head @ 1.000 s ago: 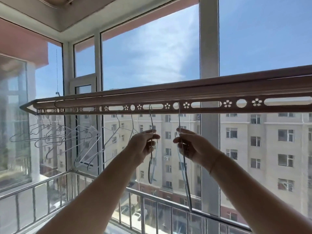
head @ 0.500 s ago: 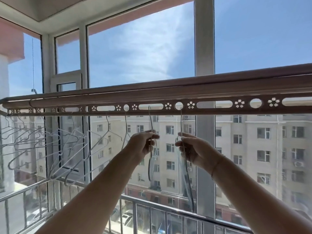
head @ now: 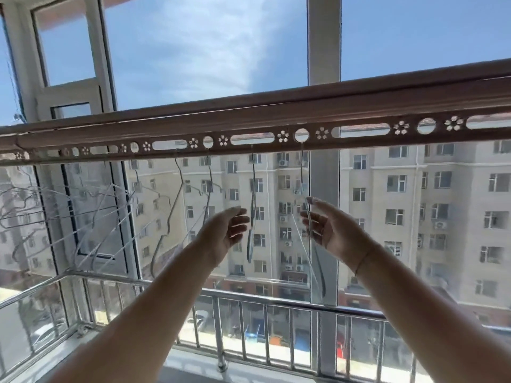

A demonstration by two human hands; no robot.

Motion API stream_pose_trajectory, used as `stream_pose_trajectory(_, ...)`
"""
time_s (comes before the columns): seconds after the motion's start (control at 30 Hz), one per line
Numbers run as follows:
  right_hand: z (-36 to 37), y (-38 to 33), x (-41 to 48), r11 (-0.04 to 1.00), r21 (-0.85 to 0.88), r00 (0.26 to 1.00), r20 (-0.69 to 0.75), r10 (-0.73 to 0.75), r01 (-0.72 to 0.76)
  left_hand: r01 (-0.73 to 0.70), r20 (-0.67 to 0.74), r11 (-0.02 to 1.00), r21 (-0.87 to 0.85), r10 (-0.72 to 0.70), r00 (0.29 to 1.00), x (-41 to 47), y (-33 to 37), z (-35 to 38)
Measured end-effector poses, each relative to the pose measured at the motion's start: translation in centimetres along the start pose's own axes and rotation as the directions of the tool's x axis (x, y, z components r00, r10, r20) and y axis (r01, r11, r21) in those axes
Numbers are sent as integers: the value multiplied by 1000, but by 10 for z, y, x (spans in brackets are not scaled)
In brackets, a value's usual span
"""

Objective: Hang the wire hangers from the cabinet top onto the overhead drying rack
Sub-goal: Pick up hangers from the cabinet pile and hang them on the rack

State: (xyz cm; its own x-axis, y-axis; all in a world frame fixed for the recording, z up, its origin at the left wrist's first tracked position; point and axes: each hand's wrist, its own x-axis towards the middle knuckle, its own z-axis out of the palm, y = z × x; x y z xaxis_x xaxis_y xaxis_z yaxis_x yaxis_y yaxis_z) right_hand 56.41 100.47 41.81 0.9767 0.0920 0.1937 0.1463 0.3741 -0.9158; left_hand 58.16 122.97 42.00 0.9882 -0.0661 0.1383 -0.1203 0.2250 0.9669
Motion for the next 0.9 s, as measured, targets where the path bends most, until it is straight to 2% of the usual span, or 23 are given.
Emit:
stream_pose_trajectory(0.17,-27,32,-33,994,-103,990,-135,-42,28,48,-16,999,17,-48,999,-17,-36,-15)
stream_pose_trajectory(0.23,-42,46,-51,976,-214,984,-164,-63,27,90,8,994,63,-91,996,-26,-58,-16)
stream_pose_trajectory(0.33,-72,64,-83,911,-412,977,-185,-103,18,135,94,974,180,-154,984,-39,-95,-6)
stream_pose_trajectory(0.47,-114,73,-140,846,-532,956,-263,-127,-34,148,251,941,304,-230,940,-58,-138,33)
stream_pose_trajectory(0.6,-162,72,-204,803,-588,923,-353,-150,-95,69,468,914,400,-269,842,-75,-175,90)
stream_pose_trajectory(0.73,-211,61,-267,713,-673,854,-475,-212,-197,-24,662,906,423,-291,690,-102,-204,160)
stream_pose_trajectory(0.9,-277,38,-349,737,-624,740,-619,-264,-259,-71,818,919,388,-308,486,-141,-239,260)
